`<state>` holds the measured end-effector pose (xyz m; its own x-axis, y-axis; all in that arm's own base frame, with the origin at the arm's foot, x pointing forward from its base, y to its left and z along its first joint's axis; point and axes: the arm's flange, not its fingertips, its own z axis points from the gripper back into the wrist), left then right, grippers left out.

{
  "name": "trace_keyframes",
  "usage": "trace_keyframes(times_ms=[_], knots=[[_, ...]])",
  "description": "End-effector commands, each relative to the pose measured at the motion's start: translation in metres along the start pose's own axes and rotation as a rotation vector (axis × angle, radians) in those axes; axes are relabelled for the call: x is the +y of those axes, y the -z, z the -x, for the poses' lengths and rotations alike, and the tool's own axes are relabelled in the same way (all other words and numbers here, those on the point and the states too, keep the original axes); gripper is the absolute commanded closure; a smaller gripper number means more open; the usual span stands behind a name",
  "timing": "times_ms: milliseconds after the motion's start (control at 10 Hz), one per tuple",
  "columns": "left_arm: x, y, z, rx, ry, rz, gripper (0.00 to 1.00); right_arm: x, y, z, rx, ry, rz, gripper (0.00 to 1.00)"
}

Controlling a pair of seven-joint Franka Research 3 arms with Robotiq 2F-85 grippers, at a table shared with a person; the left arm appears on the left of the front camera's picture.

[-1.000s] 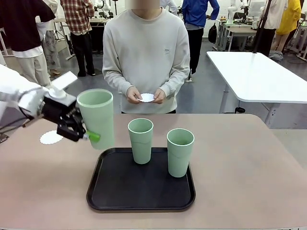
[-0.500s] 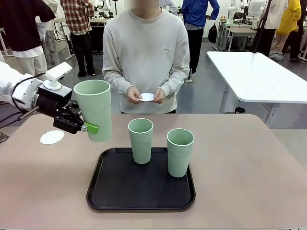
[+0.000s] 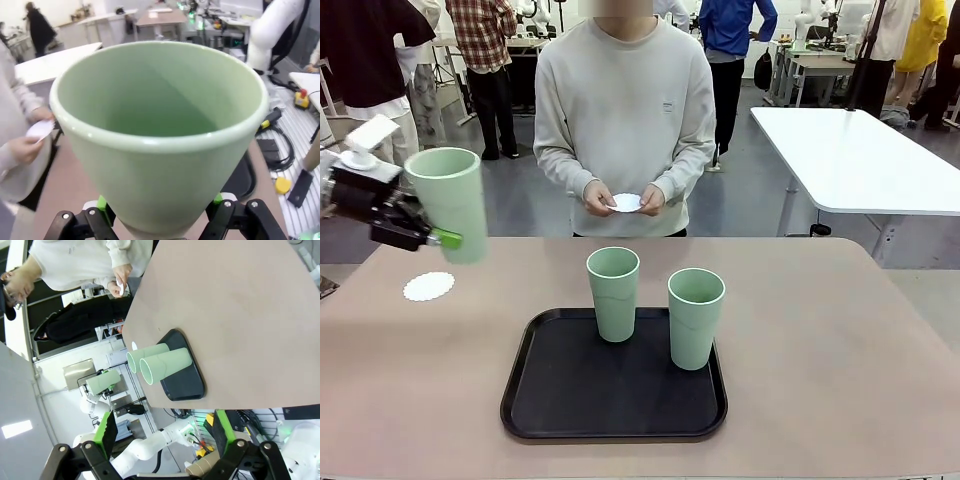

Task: Place coasters on the table and set cups on them.
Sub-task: Pick up one Reusable plastic cup and place it on a coaster set by the human.

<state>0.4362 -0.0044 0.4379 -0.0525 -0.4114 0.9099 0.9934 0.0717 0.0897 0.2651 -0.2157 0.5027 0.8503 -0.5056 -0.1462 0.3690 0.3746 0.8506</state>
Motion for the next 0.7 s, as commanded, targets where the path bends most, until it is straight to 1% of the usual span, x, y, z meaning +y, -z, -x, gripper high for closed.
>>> trace_keyframes(times_ms=[0,100,200,600], knots=[[0.015,-0.026,0.016,-0.037,0.005,-0.048,0.17,-0.001,0.0,0.001,0.003,-0.005,-0.017,0.0],[0.024,-0.047,0.03,-0.054,-0.011,-0.098,0.17,-0.001,0.0,0.001,0.003,-0.005,-0.017,0.0],[0.026,-0.062,0.043,-0.055,-0.018,-0.143,0.17,-0.001,0.0,0.001,0.003,-0.005,-0.017,0.0],[0.036,-0.108,0.07,-0.094,-0.087,-0.259,0.17,-0.001,0.0,0.001,0.003,-0.005,-0.017,0.0]])
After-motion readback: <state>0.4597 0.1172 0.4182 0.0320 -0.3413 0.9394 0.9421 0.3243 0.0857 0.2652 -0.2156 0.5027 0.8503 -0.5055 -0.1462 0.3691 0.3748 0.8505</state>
